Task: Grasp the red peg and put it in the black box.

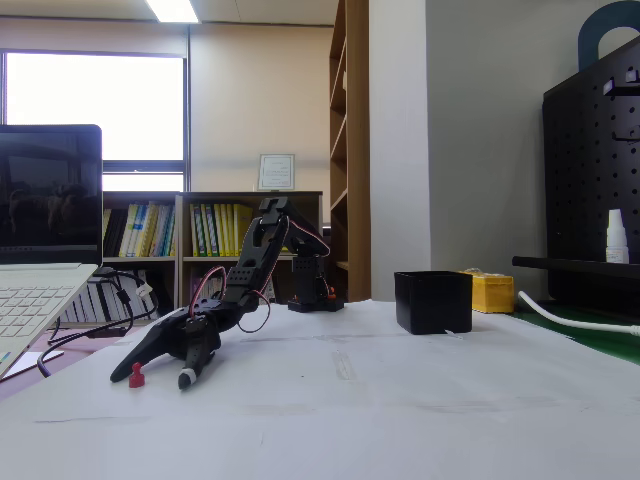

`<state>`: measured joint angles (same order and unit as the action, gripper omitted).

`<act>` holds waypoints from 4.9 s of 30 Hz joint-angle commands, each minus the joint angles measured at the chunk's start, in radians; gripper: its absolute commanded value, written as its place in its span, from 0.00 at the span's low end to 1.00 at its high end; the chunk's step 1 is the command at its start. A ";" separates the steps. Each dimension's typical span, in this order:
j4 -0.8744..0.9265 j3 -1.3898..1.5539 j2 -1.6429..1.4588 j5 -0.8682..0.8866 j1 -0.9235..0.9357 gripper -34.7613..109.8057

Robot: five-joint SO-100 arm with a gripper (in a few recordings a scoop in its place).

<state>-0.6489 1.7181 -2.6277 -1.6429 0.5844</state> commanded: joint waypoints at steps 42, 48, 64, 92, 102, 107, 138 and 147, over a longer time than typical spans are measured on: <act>-0.034 0.002 0.011 0.003 -0.014 0.24; -0.034 0.002 0.011 0.003 -0.014 0.24; 0.109 -0.183 0.307 0.020 -0.012 0.24; 1.773 0.560 1.054 0.327 -0.318 0.24; 2.168 0.529 1.170 0.574 -0.727 0.24; 2.223 0.408 1.164 0.733 -0.894 0.24; 2.206 0.247 0.764 1.062 -1.287 0.24; 2.267 0.278 0.758 1.040 -1.295 0.50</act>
<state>1.5892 1.9451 -1.8883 -0.5890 -0.6918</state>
